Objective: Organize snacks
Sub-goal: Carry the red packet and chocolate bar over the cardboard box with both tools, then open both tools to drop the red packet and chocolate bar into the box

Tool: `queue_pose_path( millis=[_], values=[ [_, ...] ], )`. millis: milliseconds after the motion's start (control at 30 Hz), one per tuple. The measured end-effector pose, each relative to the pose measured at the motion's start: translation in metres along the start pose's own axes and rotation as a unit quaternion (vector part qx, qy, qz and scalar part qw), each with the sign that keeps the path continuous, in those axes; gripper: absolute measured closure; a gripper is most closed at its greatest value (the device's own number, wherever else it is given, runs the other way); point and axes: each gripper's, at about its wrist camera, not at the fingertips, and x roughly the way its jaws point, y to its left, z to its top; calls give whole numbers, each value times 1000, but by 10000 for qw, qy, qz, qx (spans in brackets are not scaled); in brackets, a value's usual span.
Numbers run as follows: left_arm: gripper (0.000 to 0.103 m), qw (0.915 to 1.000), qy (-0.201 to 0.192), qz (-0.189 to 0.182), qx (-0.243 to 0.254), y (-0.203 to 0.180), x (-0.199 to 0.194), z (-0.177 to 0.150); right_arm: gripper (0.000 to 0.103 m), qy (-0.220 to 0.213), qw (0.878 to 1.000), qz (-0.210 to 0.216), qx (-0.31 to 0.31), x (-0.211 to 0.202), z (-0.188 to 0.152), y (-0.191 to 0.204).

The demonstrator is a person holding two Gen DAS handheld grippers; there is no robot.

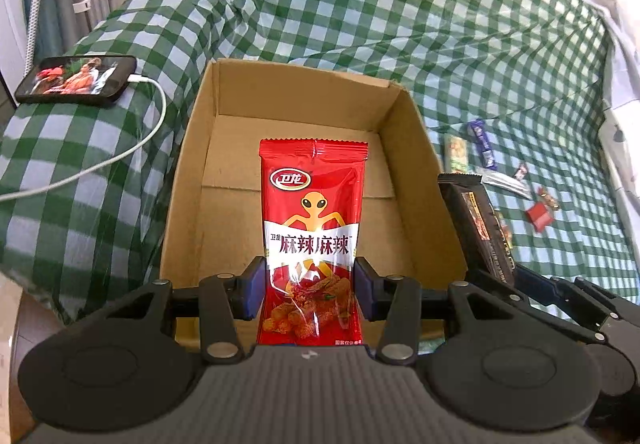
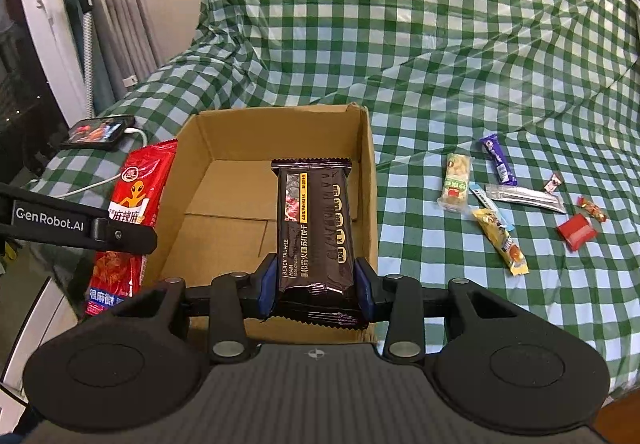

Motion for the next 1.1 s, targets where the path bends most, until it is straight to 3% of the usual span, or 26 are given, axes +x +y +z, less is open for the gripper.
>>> queue_pose_path(
  millis=[700, 733, 767, 800, 833, 867, 900, 1033, 1067, 1100],
  values=[
    [51, 9973, 589, 328, 299, -1, 102, 37, 61, 629, 9979, 78, 160, 107, 20, -5],
    [48, 9972, 586, 298, 352, -2, 105, 37, 61, 646, 9978, 70, 162, 109, 19, -5],
    [34, 9971, 573, 266, 422, -3, 106, 38, 60, 654, 9977, 63, 155, 111, 19, -6],
    [23, 9971, 542, 276, 454, -3, 105, 38, 56, 654, 9977, 76, 142, 112, 19, -6],
    [5, 9974, 464, 337, 437, -3, 101, 39, 50, 636, 9979, 66, 133, 113, 20, -7],
    [0, 9978, 328, 399, 414, -2, 96, 38, 38, 617, 9980, 43, 119, 112, 21, -7],
    [0, 9980, 164, 439, 418, 0, 89, 36, 31, 574, 9982, 96, 121, 110, 22, -7],
    [0, 9991, 68, 320, 283, 10, 65, 23, 22, 358, 9992, 186, 73, 96, 23, -6],
    [0, 9995, 67, 250, 167, 15, 59, 17, 11, 309, 9995, 90, 11, 91, 22, -5],
    [0, 9997, 104, 179, 109, 19, 53, 11, 8, 239, 9997, -88, -60, 87, 21, -3]
  ],
)
